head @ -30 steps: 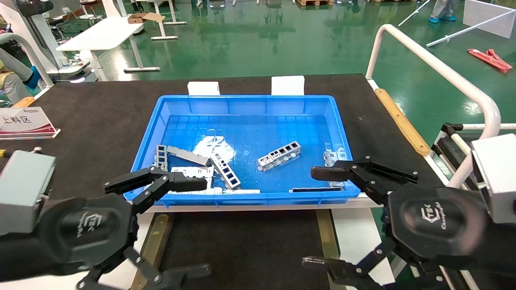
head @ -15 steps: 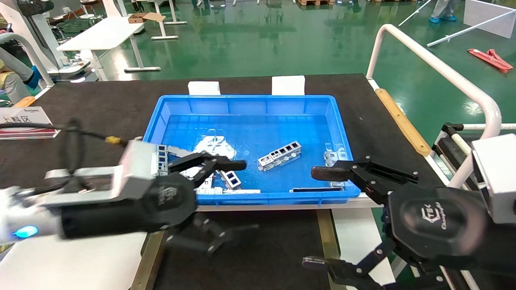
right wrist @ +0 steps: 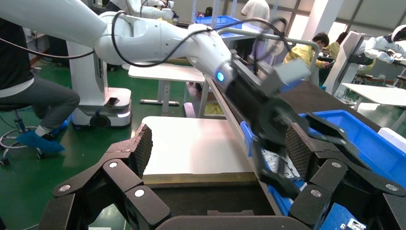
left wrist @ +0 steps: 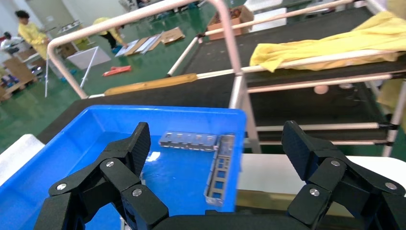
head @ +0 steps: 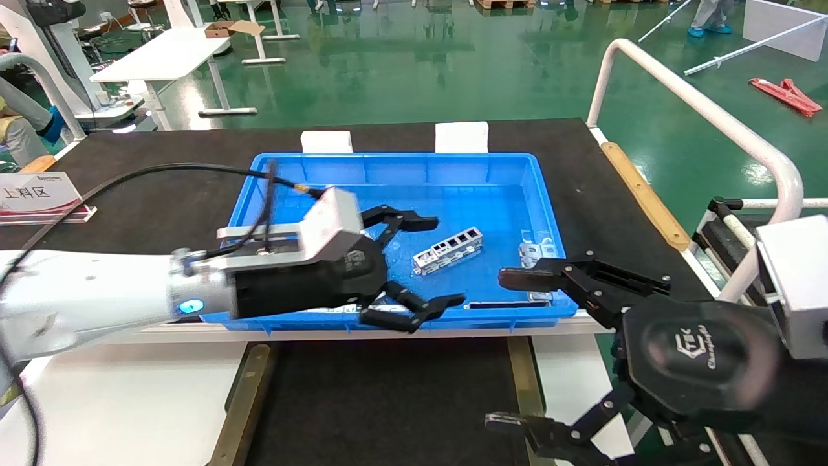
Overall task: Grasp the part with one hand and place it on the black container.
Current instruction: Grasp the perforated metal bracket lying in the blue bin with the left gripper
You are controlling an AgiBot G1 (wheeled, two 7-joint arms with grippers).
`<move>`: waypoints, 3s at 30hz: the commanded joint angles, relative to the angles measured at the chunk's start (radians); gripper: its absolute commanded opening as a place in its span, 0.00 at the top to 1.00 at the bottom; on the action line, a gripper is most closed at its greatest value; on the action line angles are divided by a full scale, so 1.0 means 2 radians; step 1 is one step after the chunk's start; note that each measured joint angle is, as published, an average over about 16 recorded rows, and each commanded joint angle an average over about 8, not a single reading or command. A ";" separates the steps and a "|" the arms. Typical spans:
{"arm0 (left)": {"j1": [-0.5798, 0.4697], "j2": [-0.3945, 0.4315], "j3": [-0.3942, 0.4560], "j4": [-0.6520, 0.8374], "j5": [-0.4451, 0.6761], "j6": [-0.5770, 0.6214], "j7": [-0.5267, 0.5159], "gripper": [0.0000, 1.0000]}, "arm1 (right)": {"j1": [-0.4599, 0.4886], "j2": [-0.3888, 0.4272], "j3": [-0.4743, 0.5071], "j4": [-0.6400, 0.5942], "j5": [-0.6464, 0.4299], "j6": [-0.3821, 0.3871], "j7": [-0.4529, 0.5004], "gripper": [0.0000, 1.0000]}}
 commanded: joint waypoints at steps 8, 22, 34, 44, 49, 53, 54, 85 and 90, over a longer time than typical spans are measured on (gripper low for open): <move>-0.041 0.085 0.006 0.141 0.026 -0.101 0.059 0.00 | 0.000 0.000 0.000 0.000 0.000 0.000 0.000 0.00; -0.034 0.117 0.056 0.169 -0.010 -0.199 0.061 0.00 | 0.000 0.000 0.000 0.000 0.000 0.000 0.000 0.00; -0.023 0.115 0.143 0.141 -0.042 -0.262 0.028 0.00 | 0.000 0.000 0.000 0.000 0.000 0.000 0.000 0.00; -0.023 0.114 0.189 0.139 -0.073 -0.295 0.019 0.73 | 0.000 0.000 0.000 0.000 0.000 0.000 0.000 0.94; -0.022 0.113 0.205 0.139 -0.091 -0.305 0.020 1.00 | 0.000 0.000 0.000 0.000 0.000 0.000 0.000 1.00; -0.019 0.113 0.216 0.140 -0.106 -0.311 0.022 1.00 | 0.000 0.000 0.000 0.000 0.000 0.000 0.000 1.00; -0.019 0.113 0.218 0.141 -0.110 -0.313 0.022 1.00 | 0.000 0.000 0.000 0.000 0.000 0.000 0.000 1.00; -0.017 0.112 0.284 0.146 -0.204 -0.343 0.032 1.00 | 0.000 0.000 0.000 0.000 0.000 0.000 0.000 1.00; -0.020 0.112 0.286 0.147 -0.222 -0.345 0.040 1.00 | 0.000 0.000 0.000 0.000 0.000 0.000 0.000 1.00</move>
